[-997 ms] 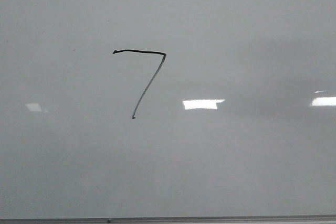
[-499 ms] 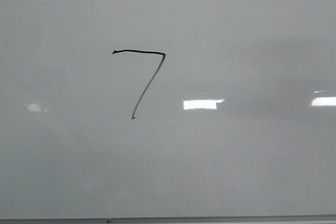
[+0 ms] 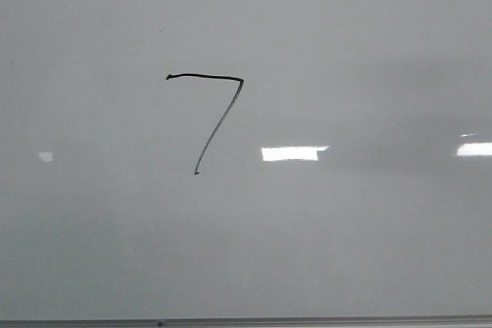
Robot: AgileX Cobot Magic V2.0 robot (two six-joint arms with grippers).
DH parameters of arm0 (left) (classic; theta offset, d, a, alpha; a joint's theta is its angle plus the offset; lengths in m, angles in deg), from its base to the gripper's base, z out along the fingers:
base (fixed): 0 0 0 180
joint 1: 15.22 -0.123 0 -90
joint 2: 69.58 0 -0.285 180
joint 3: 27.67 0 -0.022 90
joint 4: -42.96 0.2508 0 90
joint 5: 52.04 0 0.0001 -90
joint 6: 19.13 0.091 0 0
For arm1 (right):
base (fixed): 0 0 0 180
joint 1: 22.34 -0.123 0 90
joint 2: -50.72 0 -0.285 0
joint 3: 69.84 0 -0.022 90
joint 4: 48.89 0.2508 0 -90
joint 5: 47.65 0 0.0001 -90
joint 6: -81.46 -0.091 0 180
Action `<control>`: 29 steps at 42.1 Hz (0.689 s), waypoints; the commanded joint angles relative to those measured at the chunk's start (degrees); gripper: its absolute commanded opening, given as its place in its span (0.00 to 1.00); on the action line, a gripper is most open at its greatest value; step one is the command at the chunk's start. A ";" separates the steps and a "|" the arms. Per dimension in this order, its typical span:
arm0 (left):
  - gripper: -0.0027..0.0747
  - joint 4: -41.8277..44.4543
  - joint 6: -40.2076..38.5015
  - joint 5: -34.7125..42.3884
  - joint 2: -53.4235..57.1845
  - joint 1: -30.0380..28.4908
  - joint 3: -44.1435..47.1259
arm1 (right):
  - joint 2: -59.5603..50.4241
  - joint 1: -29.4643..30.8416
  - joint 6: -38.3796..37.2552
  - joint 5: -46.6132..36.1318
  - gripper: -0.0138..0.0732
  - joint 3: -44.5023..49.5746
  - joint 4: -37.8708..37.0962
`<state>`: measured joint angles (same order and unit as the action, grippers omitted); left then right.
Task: Write number 7 on whiteboard
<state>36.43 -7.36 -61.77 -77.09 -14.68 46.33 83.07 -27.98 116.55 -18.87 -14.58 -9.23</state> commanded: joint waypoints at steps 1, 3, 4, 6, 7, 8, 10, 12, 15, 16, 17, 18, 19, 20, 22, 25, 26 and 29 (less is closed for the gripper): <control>0.01 0.39 -2.52 5.16 0.69 0.35 1.05 | 0.24 0.34 0.19 -3.44 0.08 -1.48 1.56; 0.01 0.76 -4.55 5.16 0.95 0.35 1.91 | 0.24 0.34 0.19 -3.44 0.08 -1.48 1.56; 0.01 0.90 -5.57 5.16 0.95 0.35 2.32 | 0.24 0.34 0.19 -3.44 0.08 -1.48 1.56; 0.01 1.70 -7.97 5.16 0.95 0.35 3.25 | 0.24 0.34 0.19 -3.40 0.08 -1.48 1.56; 0.01 1.75 -8.74 5.41 0.95 0.35 3.71 | 0.24 0.34 0.19 -3.40 0.08 -1.48 1.56; 0.01 1.79 -9.35 5.26 0.95 0.35 3.85 | 0.24 0.34 0.19 -3.40 0.08 -1.48 1.56; 0.01 1.95 -9.28 3.68 0.95 0.35 3.85 | 0.24 0.34 0.19 -3.35 0.08 -1.48 1.56; 0.01 1.95 -9.28 3.55 0.95 0.35 3.85 | 0.24 0.34 0.19 -3.33 0.08 -1.48 1.56; 0.01 2.05 -9.28 3.55 0.95 0.35 3.85 | 0.24 0.34 0.19 -3.33 0.08 -1.48 1.56; 0.01 2.05 -9.28 3.55 0.95 0.25 3.85 | 0.24 0.34 0.19 -3.33 0.08 -1.48 1.56; 0.01 2.05 -9.28 3.55 0.95 0.25 3.85 | 0.24 0.34 0.19 -3.33 0.08 -1.48 1.56; 0.01 2.05 -9.28 3.55 0.95 0.25 3.85 | 0.24 0.34 0.19 -3.33 0.08 -1.48 1.56; 0.01 2.05 -9.28 3.55 0.95 0.25 3.85 | 0.24 0.34 0.19 -3.33 0.08 -1.48 1.56; 0.01 2.05 -9.28 3.55 0.95 0.25 3.85 | 0.24 0.34 0.19 -3.33 0.08 -1.48 1.56; 0.01 2.05 -9.28 3.55 0.95 0.25 3.85 | 0.24 0.34 0.19 -3.33 0.08 -1.48 1.56; 0.01 2.05 -9.28 3.55 0.95 0.25 3.85 | 0.24 0.34 0.19 -3.33 0.08 -1.48 1.56; 0.01 2.05 -9.28 3.55 0.95 0.25 3.85 | 0.24 0.34 0.19 -3.33 0.08 -1.48 1.56; 0.01 2.05 -9.28 3.55 0.95 0.25 3.85 | 0.24 0.34 0.19 -3.33 0.08 -1.48 1.56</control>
<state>38.53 -16.09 -62.44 -77.09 -14.55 49.78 83.07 -27.98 116.55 -18.87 -14.58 -9.23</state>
